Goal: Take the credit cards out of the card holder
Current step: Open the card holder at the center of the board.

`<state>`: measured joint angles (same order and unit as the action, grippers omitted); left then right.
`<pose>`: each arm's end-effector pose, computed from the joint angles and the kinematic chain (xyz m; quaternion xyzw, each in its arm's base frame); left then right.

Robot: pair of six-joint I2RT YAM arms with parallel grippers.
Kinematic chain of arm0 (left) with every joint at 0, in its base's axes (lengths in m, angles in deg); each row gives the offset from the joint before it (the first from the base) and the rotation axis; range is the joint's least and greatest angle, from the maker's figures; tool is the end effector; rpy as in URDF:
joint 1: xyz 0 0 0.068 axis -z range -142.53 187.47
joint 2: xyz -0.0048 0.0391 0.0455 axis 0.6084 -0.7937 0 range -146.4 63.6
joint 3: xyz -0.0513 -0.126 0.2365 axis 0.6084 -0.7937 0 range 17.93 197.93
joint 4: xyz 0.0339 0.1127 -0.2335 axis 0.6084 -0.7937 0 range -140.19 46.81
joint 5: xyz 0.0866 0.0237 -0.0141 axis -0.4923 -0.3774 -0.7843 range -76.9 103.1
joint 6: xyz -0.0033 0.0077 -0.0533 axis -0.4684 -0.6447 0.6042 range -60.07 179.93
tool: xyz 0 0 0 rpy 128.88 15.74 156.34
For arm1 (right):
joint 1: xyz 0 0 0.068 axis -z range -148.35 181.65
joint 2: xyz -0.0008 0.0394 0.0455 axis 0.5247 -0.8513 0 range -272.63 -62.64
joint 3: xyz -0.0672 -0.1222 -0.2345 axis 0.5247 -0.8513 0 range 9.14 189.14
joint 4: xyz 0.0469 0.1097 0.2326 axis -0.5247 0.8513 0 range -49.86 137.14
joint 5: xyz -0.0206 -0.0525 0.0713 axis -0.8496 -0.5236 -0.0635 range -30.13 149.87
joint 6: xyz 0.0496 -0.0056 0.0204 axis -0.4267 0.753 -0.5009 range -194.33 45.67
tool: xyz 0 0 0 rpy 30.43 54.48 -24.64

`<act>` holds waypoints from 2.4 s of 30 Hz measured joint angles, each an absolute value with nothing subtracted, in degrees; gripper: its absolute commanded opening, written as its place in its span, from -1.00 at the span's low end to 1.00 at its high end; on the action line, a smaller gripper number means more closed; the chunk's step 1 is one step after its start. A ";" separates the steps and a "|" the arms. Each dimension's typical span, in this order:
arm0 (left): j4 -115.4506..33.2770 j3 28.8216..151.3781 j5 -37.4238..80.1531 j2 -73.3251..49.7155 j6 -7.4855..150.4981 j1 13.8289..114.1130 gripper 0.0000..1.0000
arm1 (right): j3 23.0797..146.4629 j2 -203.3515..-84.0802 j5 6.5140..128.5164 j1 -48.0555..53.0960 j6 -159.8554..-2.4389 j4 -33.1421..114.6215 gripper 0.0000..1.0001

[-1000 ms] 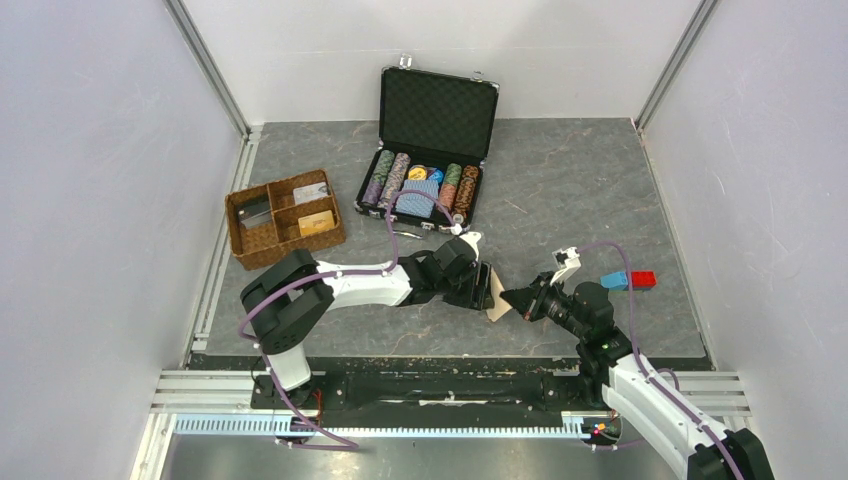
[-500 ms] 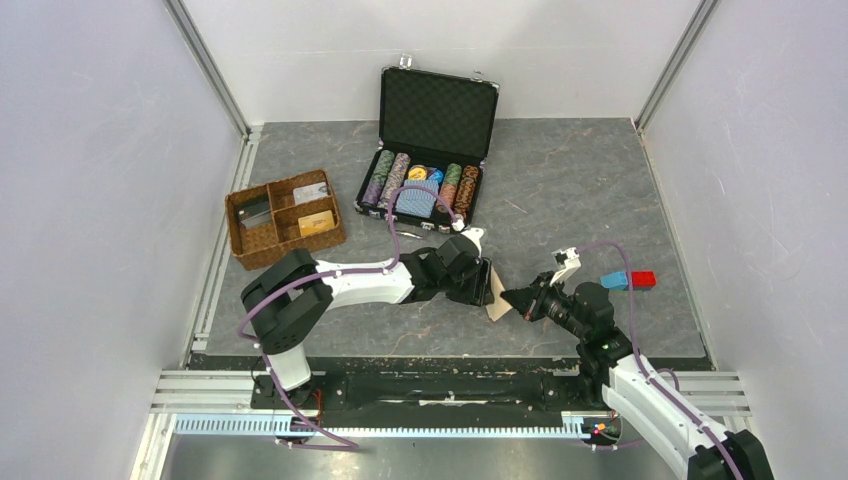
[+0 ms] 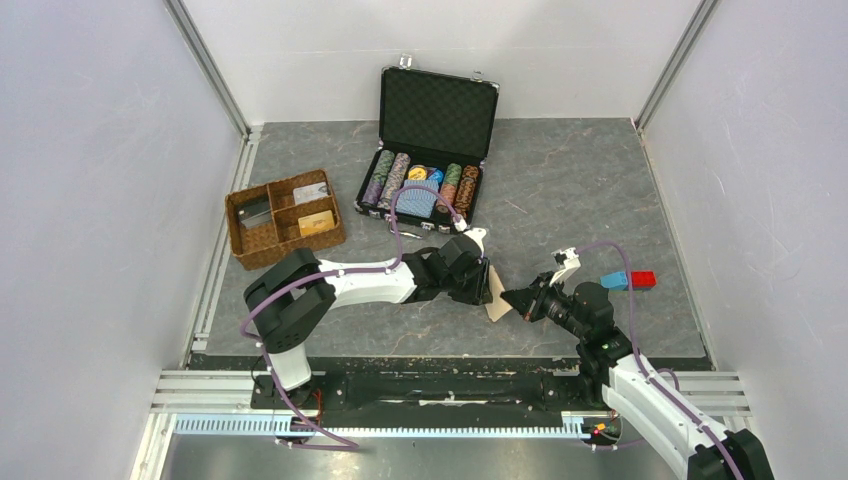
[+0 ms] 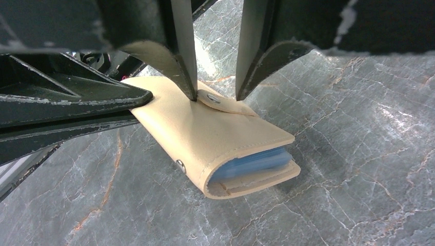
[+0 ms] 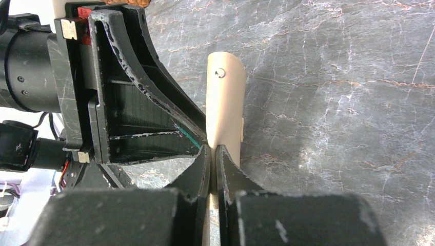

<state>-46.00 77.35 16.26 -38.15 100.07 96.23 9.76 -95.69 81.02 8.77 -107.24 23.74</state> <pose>0.1917 -0.3195 0.1737 0.1598 0.9101 -0.3063 0.2286 0.1246 0.0666 0.1471 -0.0413 0.7919 0.4062 0.4541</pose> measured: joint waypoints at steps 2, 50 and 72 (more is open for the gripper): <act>-45.96 77.46 16.26 -38.18 100.07 96.39 -0.41 | 9.76 -95.69 81.02 8.77 -107.24 23.76 -1.00; -44.84 67.34 12.15 -30.68 100.15 96.32 -0.95 | 9.76 -93.75 74.70 8.75 -104.46 39.22 -0.27; -32.05 51.40 15.08 -18.20 104.50 96.32 -0.95 | 19.11 -93.40 68.34 4.69 -100.16 55.76 -0.01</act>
<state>-32.05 51.40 15.08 -18.20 104.50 96.32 19.11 -93.40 68.34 4.69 -100.16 55.76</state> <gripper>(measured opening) 0.040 0.485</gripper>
